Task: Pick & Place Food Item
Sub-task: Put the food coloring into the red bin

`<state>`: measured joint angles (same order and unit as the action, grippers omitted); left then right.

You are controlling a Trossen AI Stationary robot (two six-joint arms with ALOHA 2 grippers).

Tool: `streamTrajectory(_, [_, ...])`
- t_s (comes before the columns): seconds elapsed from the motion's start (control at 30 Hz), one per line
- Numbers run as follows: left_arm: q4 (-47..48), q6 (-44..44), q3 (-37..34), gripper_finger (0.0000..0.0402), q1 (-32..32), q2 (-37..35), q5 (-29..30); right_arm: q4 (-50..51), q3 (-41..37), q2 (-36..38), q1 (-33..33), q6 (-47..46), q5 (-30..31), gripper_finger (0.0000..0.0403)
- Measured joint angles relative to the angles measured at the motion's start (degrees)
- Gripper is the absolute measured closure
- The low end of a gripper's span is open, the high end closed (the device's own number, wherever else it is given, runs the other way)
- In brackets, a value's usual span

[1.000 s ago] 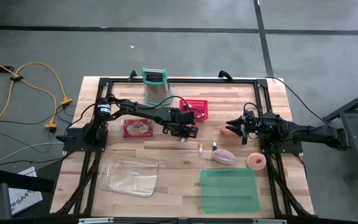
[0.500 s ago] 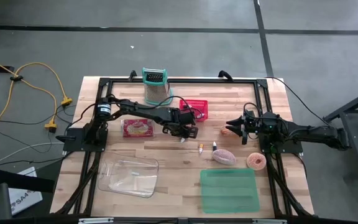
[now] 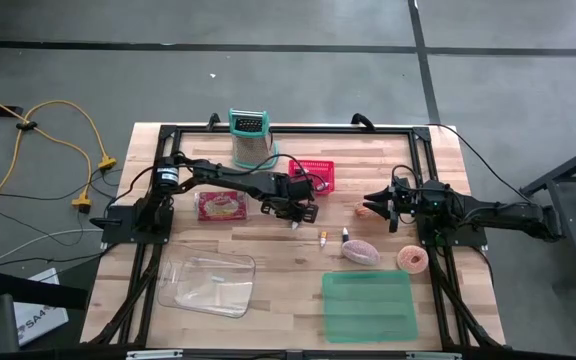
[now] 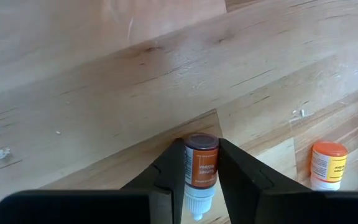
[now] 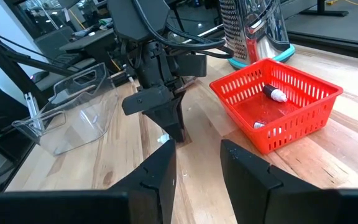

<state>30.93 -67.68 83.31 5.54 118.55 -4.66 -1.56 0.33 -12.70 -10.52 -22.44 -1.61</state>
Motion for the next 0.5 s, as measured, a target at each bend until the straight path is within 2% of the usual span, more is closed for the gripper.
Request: streamTrajectory(0.5, [0.6, 1.3, 0.5, 0.0325, 0.0, -0.6, -0.6, 0.0, 0.0, 0.0, 0.0, 0.0, 0.0, 0.0289])
